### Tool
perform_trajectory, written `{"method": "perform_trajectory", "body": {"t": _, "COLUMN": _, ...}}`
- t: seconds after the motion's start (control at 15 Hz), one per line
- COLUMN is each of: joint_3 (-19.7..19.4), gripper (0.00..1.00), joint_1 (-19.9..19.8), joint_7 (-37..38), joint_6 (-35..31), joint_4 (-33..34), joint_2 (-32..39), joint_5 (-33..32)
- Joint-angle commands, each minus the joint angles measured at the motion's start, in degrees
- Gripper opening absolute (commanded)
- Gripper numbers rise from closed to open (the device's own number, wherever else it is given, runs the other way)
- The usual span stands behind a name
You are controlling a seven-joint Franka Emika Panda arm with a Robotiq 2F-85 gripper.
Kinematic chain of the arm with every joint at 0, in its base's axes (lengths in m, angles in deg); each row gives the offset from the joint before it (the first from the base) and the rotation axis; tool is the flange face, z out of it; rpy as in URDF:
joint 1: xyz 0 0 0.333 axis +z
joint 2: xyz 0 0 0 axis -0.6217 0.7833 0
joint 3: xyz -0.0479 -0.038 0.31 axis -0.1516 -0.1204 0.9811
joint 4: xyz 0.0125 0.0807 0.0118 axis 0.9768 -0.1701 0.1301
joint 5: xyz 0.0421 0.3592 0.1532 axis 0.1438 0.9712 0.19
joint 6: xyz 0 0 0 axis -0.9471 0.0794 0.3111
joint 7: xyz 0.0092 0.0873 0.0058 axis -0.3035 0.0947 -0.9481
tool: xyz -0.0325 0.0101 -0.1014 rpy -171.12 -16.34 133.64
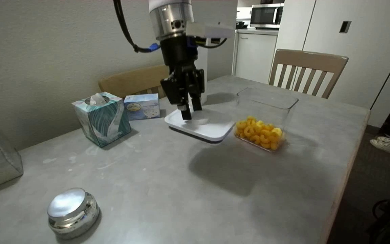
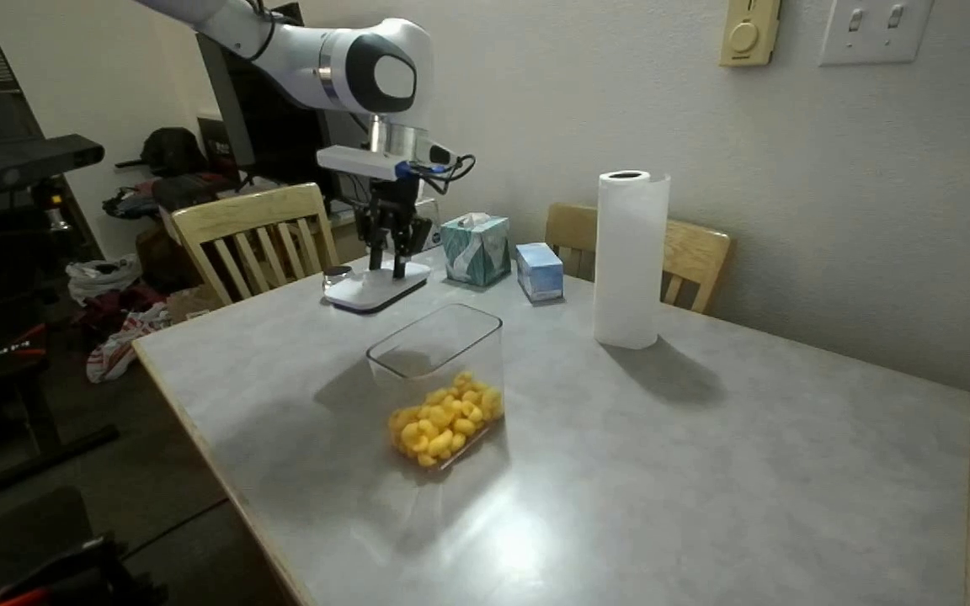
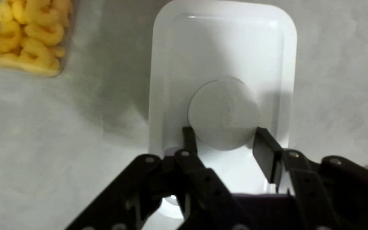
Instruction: Press the button atop the lid and then put the lid on the table
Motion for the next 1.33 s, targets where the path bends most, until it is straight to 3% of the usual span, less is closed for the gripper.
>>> {"method": "perform_trajectory", "body": {"t": 0.0, "joint_3": 0.23, "gripper": 0.24, "joint_1": -0.23, "joint_7": 0.81, "joint_6": -8.02, "joint_4": -12.94, "joint_2": -3.47, "joint_5": 0.85}}
{"method": "perform_trajectory", "body": {"t": 0.33, "joint_3": -0.91, "gripper": 0.24, "joint_1": -1.72, "joint_7": 3.24, "joint_6": -23.27, "joint_4": -25.99, "joint_2": -3.70, "joint_5": 1.28}}
{"method": "perform_trajectory", "body": {"t": 0.6, "joint_3": -1.39, "gripper": 0.24, "joint_1": -3.02, "joint_7": 4.51, "joint_6": -28.65, "joint_4": -30.74, "joint_2": -6.01, "joint_5": 1.68}}
{"method": "perform_trajectory", "body": {"t": 0.67, "joint_3": -1.34, "gripper": 0.74, "joint_1": -3.30, "joint_7": 4.41, "joint_6": -29.22, "joint_4": -31.28, "joint_2": -6.37, "joint_5": 1.75}}
{"method": "perform_trajectory", "body": {"t": 0.73, "joint_3": -1.23, "gripper": 0.75, "joint_1": -3.62, "joint_7": 4.38, "joint_6": -29.51, "joint_4": -31.98, "joint_2": -7.08, "joint_5": 2.01}}
{"method": "perform_trajectory", "body": {"t": 1.0, "joint_3": -1.19, "gripper": 1.00, "joint_1": -4.44, "joint_7": 3.68, "joint_6": -27.85, "joint_4": -35.60, "joint_2": -11.88, "joint_5": 1.83}}
{"method": "perform_trajectory", "body": {"t": 1.27, "joint_3": -1.90, "gripper": 1.00, "joint_1": -5.80, "joint_7": 2.84, "joint_6": -26.11, "joint_4": -38.85, "joint_2": -17.17, "joint_5": 1.62}}
